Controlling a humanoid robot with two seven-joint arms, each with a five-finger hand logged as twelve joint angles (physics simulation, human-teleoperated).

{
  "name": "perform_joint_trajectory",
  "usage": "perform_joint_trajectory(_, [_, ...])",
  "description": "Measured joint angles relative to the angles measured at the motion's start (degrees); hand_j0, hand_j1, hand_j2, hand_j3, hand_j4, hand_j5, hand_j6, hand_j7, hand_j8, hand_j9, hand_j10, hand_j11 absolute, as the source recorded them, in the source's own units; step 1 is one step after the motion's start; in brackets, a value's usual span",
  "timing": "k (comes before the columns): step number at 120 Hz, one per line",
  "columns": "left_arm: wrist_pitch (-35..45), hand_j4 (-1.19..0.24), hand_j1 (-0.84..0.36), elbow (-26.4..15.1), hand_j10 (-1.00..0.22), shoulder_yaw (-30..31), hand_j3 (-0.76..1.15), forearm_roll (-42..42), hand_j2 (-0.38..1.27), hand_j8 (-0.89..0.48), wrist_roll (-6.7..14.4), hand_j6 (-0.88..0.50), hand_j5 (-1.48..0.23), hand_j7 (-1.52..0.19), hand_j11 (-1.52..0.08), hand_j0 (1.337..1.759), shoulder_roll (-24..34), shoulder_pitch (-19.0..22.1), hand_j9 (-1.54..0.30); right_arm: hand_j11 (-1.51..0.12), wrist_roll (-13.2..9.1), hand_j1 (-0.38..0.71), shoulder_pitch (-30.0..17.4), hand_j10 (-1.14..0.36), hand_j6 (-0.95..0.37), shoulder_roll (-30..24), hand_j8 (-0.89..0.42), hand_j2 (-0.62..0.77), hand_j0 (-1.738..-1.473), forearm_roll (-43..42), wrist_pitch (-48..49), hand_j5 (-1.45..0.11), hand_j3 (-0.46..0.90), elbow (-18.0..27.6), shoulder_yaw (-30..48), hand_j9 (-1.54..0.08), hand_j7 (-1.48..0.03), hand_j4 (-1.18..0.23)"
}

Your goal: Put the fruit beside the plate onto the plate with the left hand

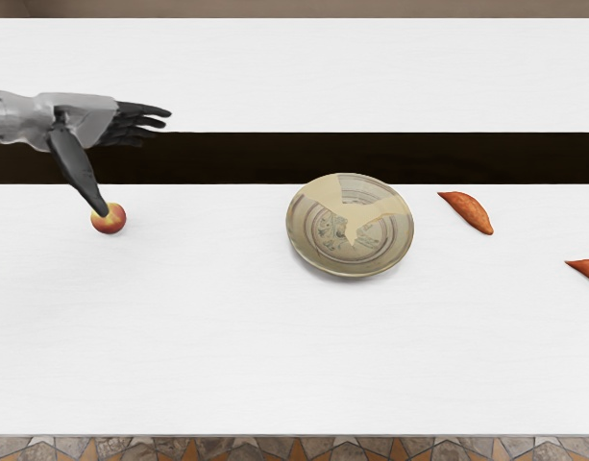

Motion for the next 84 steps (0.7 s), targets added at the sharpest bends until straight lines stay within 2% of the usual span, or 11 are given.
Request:
perform_joint_trajectory(15, [0.0, -0.01, 0.34, -0.09, -0.01, -0.01, 0.0, -0.05, 0.0, -0.01, -0.11, -0.01, -0.01, -0.01, -0.01, 1.658, -0.71, -0.01, -0.01, 0.0, 0.0, -0.35, 0.17, 0.0, 0.0, 0.0, 0.0, 0.0, -1.658, 0.0, -0.01, 0.0, 0.0, -0.03, -0.02, 0.0, 0.0, 0.0])
perform_joint_trajectory(22, [0.0, -0.01, 0.34, -0.08, -0.01, 0.01, 0.0, -0.12, 0.0, -0.01, 1.42, -0.01, -0.01, -0.01, -0.01, 1.658, -1.32, -0.01, -0.01, 0.0, 0.0, -0.35, 0.26, 0.0, 0.0, 0.0, 0.0, 0.0, -1.658, -0.01, 0.0, 0.0, 0.0, -0.03, -0.04, 0.0, 0.0, 0.0])
perform_joint_trajectory(27, [0.0, -0.01, 0.34, -0.04, -0.01, 0.02, 0.0, 0.04, 0.0, -0.01, 4.24, -0.01, -0.01, -0.01, -0.01, 1.658, -2.1, -0.57, -0.01, 0.0, 0.0, -0.35, 0.31, 0.0, 0.0, 0.0, 0.0, 0.0, -1.658, -0.01, 0.0, 0.0, 0.0, -0.03, -0.04, 0.0, 0.0, 0.0])
perform_joint_trajectory(47, [5.67, -0.01, 0.34, 0.13, -0.01, 0.07, 0.0, 7.68, 0.0, -0.01, 19.58, -0.01, -0.01, -0.01, -0.01, 1.658, -6.28, -3.22, -0.01, 0.0, 0.01, -0.35, 0.45, 0.0, 0.0, 0.0, 0.0, 0.0, -1.658, 0.0, 0.0, 0.0, 0.0, -0.02, -0.03, 0.0, 0.0, 0.0])
perform_joint_trajectory(54, [8.12, -0.01, 0.34, 0.13, -0.01, 0.14, 0.0, 9.98, 0.0, -0.01, 23.68, -0.01, -0.01, -0.01, -0.01, 1.658, -8.28, -4.08, -0.01, 0.0, 0.01, -0.35, 0.47, 0.0, 0.0, 0.0, 0.0, 0.0, -1.658, 0.0, 0.01, 0.0, 0.0, 0.0, -0.03, 0.0, 0.0, 0.0])
perform_joint_trajectory(60, [11.16, -0.01, 0.34, 0.11, -0.01, 0.32, 0.0, 14.21, 0.0, -0.01, 25.88, -0.01, -0.01, -0.01, -0.01, 1.658, -10.51, -3.49, -0.01, 0.0, 0.01, -0.35, 0.49, 0.0, 0.0, 0.0, 0.0, 0.0, -1.658, 0.0, 0.01, 0.0, 0.0, 0.01, -0.01, 0.0, 0.0, 0.0])
perform_joint_trajectory(69, [16.35, -0.01, 0.34, 0.06, -0.01, 0.59, 0.0, 21.57, 0.0, -0.01, 28.0, -0.01, -0.01, -0.01, -0.01, 1.658, -13.08, -1.19, -0.01, 0.0, 0.05, -0.35, 0.53, 0.0, 0.0, 0.0, 0.0, 0.0, -1.658, 0.0, 0.01, 0.0, 0.0, 0.02, 0.02, 0.0, 0.0, 0.0])
perform_joint_trajectory(84, [21.14, -0.01, 0.34, 0.21, -0.01, 0.74, 0.0, 29.28, 0.0, -0.01, 30.18, -0.01, -0.01, -0.01, -0.01, 1.658, -15.53, 0.67, -0.01, 0.0, 0.13, -0.35, 0.57, 0.0, 0.0, 0.0, 0.0, 0.0, -1.658, 0.0, 0.01, 0.0, 0.0, 0.01, 0.04, 0.0, 0.0, 0.0])
